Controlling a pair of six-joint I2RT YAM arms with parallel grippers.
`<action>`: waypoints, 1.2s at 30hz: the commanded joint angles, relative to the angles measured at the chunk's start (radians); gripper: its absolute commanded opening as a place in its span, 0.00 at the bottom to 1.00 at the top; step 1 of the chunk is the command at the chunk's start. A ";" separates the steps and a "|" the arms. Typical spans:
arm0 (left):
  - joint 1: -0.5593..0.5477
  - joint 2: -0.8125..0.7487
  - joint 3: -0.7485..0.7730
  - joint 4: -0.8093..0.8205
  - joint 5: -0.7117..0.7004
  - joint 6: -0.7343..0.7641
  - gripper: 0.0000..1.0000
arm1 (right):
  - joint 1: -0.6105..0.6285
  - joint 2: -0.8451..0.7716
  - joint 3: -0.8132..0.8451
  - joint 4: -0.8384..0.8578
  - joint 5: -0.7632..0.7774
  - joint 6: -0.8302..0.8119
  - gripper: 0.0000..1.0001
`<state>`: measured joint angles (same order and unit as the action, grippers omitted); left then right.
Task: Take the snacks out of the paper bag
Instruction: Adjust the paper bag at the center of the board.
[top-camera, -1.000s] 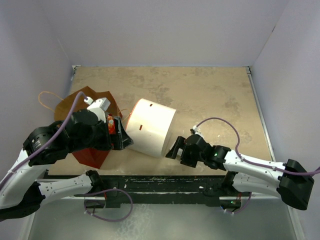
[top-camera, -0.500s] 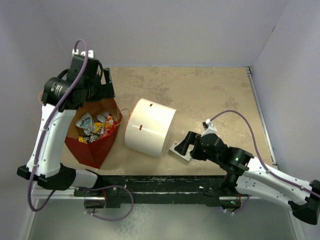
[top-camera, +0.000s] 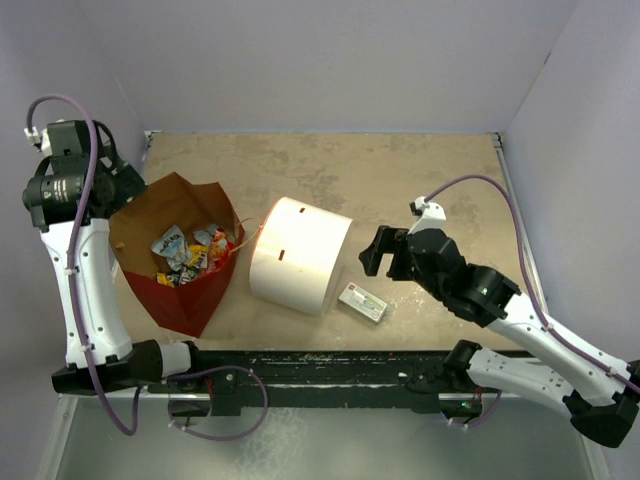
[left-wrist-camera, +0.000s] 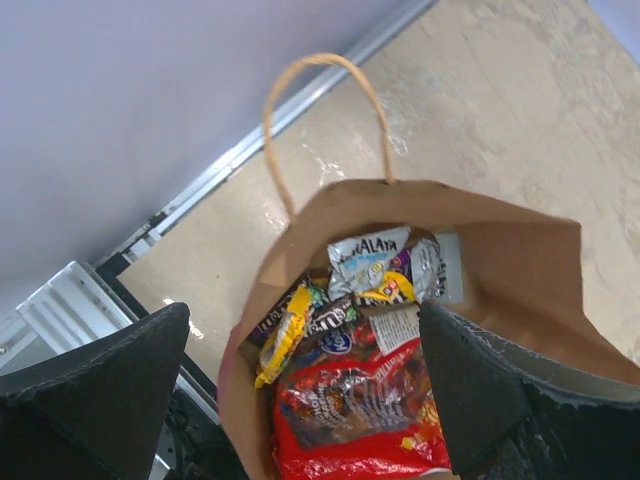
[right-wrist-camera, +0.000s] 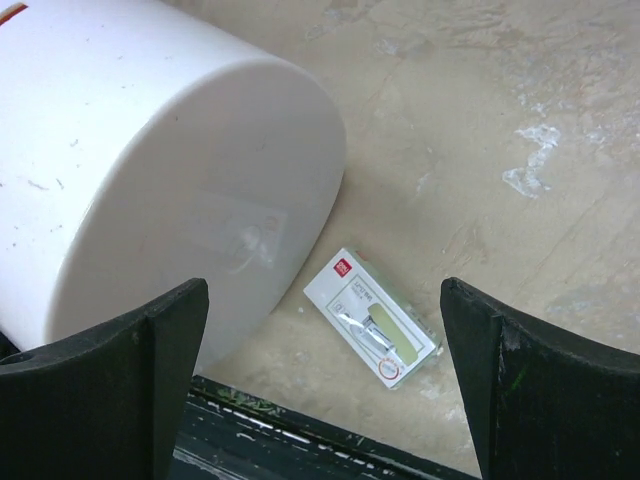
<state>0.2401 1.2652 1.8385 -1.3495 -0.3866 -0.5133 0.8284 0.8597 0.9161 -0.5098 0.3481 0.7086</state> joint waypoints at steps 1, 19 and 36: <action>0.082 -0.002 -0.010 0.069 -0.012 -0.027 1.00 | -0.038 -0.011 0.073 0.045 -0.071 -0.150 1.00; 0.265 0.019 -0.299 0.403 0.147 0.023 0.75 | -0.041 0.217 0.506 0.037 -0.434 -0.370 1.00; 0.256 0.082 -0.261 0.453 0.237 0.015 0.46 | 0.087 0.688 0.671 0.284 -0.699 0.166 0.95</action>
<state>0.4969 1.3598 1.5352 -0.9363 -0.1749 -0.4896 0.9157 1.5669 1.5982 -0.3695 -0.2657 0.6693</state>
